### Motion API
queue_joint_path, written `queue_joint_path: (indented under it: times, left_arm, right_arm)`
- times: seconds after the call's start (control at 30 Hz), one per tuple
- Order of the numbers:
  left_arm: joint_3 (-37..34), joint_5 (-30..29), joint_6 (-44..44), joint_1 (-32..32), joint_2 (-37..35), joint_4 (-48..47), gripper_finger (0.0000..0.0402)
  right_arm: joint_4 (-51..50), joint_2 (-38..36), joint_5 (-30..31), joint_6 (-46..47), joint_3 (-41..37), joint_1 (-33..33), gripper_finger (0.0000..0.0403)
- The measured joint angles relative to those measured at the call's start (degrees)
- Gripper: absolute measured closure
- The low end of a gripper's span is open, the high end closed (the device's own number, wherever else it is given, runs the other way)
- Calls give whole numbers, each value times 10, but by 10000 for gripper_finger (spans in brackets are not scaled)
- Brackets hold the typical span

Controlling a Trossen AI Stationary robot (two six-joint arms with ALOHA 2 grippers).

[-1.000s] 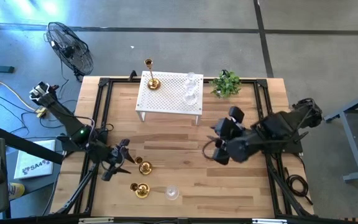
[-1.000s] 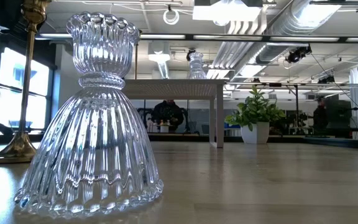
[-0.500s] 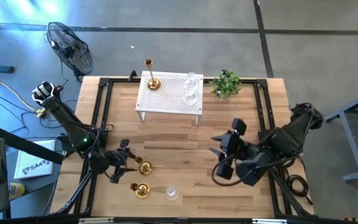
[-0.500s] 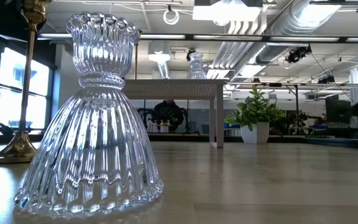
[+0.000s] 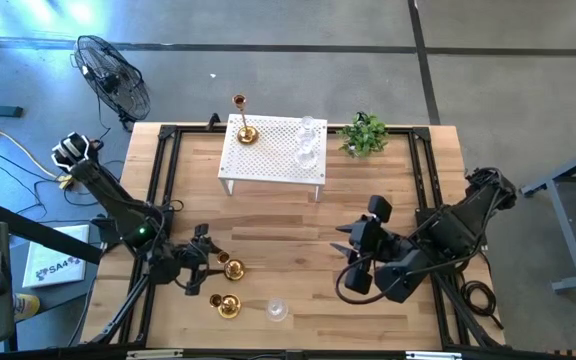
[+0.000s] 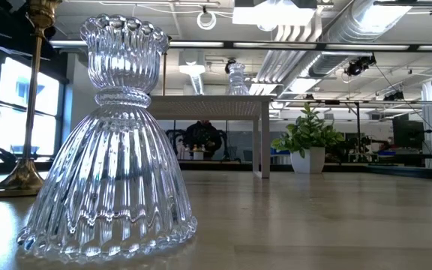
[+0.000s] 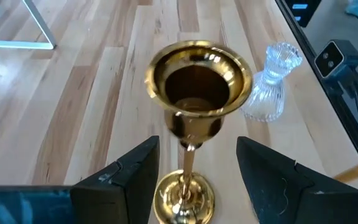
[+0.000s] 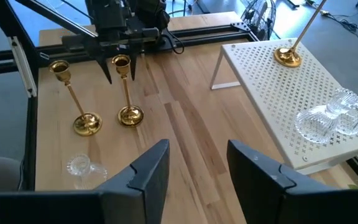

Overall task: Pick & Place candle stick holders
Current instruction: Put the top gold candle holder on the shelf aligned with the other gold candle holder

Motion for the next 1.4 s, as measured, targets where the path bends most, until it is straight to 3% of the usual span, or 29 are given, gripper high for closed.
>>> queue_joint_path:
  times: [0.87, 1.03, 1.3, 1.4]
  left_arm:
    - [0, -62, -46, 0, 43, 8, 199]
    - [0, -77, -55, 0, 43, 8, 252]
    - [0, -78, -55, 0, 43, 6, 379]
    - [0, -82, -56, 1, 43, 4, 386]
  right_arm:
    - [1, 0, 0, -7, 0, 0, 249]
    - [1, 0, -1, -5, 0, 0, 249]
    - [1, 0, -2, -5, 0, 0, 249]
    - [1, 0, -2, -5, 0, 0, 249]
